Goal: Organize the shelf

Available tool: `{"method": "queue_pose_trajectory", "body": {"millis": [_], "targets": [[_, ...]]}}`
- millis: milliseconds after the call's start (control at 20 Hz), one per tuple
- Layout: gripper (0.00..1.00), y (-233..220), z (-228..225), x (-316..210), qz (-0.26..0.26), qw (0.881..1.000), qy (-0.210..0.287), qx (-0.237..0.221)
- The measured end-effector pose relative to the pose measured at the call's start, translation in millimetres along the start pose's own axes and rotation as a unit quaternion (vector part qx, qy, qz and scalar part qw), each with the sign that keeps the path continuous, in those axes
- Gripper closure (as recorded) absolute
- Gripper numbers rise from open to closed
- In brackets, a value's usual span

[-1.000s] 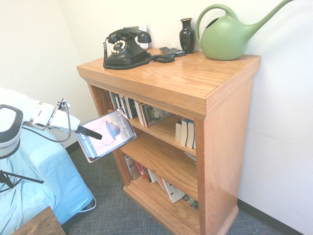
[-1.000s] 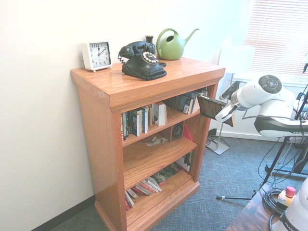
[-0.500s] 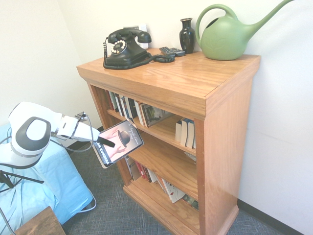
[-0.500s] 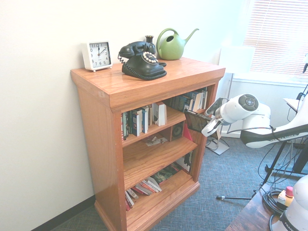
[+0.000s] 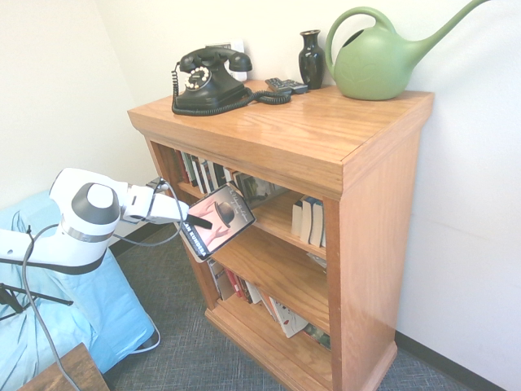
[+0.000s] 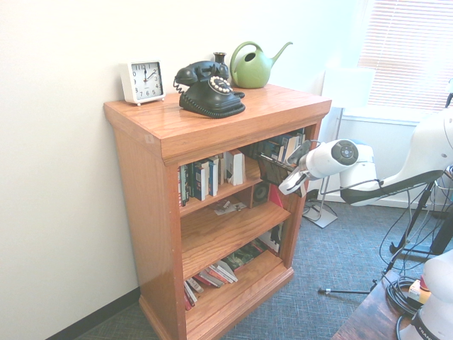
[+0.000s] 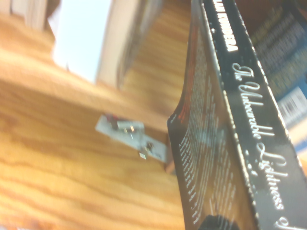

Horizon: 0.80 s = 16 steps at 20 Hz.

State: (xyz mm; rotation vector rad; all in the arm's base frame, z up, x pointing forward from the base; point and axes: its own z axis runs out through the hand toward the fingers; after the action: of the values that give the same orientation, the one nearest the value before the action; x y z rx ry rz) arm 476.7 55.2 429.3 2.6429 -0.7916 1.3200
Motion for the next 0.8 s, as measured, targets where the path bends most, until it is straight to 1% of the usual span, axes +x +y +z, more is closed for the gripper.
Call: {"method": "queue_pose_trajectory", "body": {"millis": [300,800], "targets": [[1.00,-16.2,26.7,5.1,0.021,1.000,-0.006,0.016],[1.00,-46.5,67.5,27.4,0.068,0.997,-0.013,0.026]]}}
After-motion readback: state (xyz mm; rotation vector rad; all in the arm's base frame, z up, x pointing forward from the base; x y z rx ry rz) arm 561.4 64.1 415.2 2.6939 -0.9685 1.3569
